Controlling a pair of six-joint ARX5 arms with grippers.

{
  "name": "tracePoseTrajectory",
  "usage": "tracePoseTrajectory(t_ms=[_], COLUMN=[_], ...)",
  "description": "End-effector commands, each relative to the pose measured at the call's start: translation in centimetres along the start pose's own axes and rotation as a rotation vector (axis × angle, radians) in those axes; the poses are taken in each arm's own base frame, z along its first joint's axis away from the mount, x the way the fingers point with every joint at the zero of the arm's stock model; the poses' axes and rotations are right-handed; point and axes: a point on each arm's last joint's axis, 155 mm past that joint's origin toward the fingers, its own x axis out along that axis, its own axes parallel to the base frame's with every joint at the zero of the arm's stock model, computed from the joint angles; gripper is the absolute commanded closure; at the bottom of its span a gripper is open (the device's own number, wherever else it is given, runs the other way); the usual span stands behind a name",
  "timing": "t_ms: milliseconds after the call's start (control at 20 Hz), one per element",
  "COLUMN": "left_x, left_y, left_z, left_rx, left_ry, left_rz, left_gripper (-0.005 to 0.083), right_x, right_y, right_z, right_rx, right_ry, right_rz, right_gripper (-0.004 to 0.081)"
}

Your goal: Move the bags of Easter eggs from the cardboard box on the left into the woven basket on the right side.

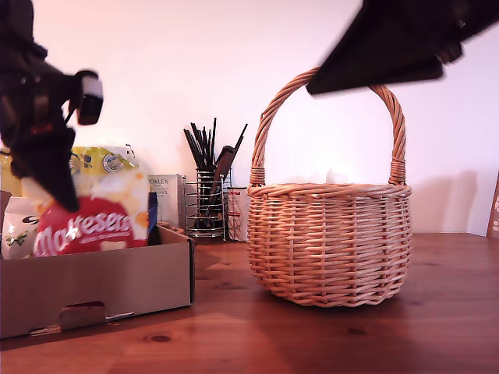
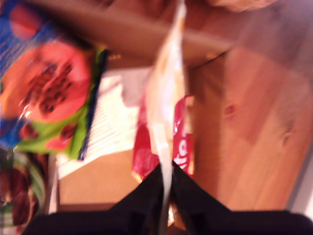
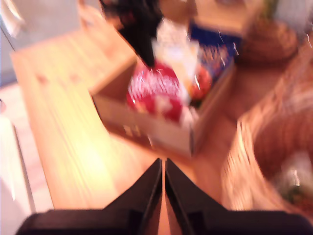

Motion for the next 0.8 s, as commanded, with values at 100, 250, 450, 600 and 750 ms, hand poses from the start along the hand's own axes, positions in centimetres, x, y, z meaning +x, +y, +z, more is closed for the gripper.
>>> tracePoseTrajectory(t_ms=[100,250,450,600,750], left_x=[-1.7,-2.7,-3.0,-2.6,-2.3], left_y=[-1.2,-1.6,-2.6,-3.1,-3.5], left_z=[0.8,1.5,1.8,2.1,2.2], left_rx=[0.042,0.072,0.092,0.111,0.127], left_ry=[-0.043,-0.078,-0.081,-0.075,-0.061], left_rz=[0.027,0.054,0.053,0.046,0.047], left_gripper=[0.0799,0.0799,0.0799,0.0799,0.0799], right_x=[2.7,5.2,8.8,11.8,14.0], right_y=[0.7,0.3,-0.8,-0.9,-0.9], right_z=[1.1,2.1,5.7,7.0,6.6], right_rx=[-0.083,-0.089,-0.188,-0.235,-0.301], right_ry=[-0.041,-0.024,-0.055,-0.019,0.049], right_rz=[0.076,0.101,0.113,0.169,0.223], right_gripper=[0.0732,0.0578,0.047,0.0444,0.0422])
